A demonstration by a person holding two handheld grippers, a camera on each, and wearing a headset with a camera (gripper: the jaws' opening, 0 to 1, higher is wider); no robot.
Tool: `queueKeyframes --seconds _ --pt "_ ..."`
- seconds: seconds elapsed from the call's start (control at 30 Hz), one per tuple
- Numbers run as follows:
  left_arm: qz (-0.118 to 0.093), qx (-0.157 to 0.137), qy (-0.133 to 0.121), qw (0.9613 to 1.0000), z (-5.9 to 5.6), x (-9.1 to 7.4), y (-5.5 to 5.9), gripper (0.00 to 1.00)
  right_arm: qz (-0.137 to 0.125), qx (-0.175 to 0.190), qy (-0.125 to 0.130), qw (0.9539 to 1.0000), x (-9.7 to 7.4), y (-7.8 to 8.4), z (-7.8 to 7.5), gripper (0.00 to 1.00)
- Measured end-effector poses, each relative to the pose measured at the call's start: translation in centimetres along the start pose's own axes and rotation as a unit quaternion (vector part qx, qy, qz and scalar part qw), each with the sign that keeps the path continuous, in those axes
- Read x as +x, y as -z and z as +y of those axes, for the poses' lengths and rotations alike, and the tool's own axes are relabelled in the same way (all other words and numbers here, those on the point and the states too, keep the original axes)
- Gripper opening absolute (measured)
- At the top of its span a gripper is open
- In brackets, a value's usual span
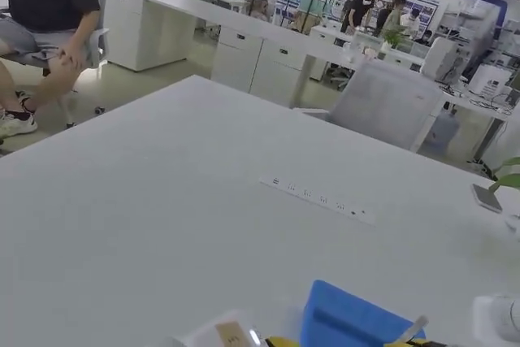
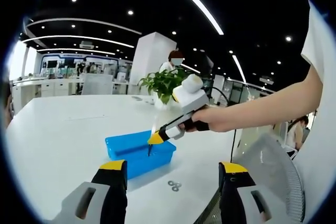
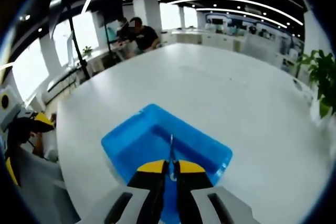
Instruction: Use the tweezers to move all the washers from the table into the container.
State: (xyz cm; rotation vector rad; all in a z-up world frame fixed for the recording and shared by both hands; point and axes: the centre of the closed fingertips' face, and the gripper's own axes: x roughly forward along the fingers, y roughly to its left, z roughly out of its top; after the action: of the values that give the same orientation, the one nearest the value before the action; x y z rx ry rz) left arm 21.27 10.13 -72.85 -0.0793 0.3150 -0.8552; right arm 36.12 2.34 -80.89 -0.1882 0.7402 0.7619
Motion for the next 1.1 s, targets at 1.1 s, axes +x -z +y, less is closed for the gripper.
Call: queueKeyframes --seconds 1.1 --pt "0.008 -0.002 0.013 0.9999 -0.5 0.2 0.5 0.71 -0.048 0.009 -0.046 0.9977 -6.3 -1.7 5.7 0.03"
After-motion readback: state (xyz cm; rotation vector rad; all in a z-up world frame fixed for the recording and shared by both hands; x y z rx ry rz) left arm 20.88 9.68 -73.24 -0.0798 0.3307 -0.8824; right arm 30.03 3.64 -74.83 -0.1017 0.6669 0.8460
